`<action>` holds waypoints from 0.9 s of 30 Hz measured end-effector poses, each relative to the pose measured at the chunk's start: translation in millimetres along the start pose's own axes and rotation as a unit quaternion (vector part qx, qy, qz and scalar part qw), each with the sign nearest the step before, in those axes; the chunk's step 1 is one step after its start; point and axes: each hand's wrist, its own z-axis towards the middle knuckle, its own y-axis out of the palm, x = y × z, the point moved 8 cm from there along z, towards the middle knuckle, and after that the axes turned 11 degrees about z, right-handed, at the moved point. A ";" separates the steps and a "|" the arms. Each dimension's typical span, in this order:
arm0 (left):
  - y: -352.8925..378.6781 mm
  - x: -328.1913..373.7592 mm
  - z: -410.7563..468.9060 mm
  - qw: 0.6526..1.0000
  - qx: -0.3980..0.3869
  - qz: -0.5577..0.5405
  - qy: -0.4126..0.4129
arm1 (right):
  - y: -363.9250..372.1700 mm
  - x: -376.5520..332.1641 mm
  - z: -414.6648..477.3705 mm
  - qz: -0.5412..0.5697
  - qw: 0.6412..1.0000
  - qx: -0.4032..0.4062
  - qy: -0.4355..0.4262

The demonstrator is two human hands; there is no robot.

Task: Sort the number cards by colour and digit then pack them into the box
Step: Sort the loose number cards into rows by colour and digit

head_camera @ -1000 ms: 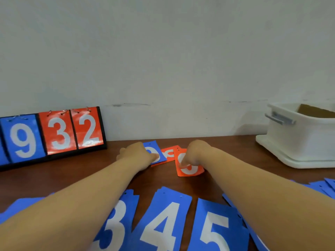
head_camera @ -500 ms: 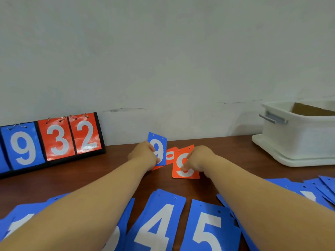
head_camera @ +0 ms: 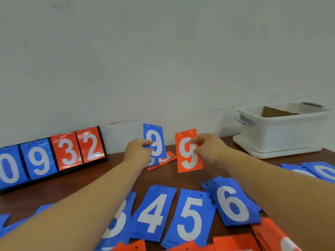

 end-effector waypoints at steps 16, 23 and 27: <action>258.0 261.0 -215.9 0.950 -0.248 -0.053 0.182 | -376.0 89.0 -229.3 -0.080 0.953 0.288 0.056; 343.6 296.6 -223.5 0.940 -0.254 0.060 0.220 | -391.8 148.8 -231.5 -0.200 0.961 0.157 0.111; 375.3 298.5 -228.6 0.915 -0.255 0.205 0.236 | -382.7 171.0 -232.5 -0.353 0.920 0.072 0.154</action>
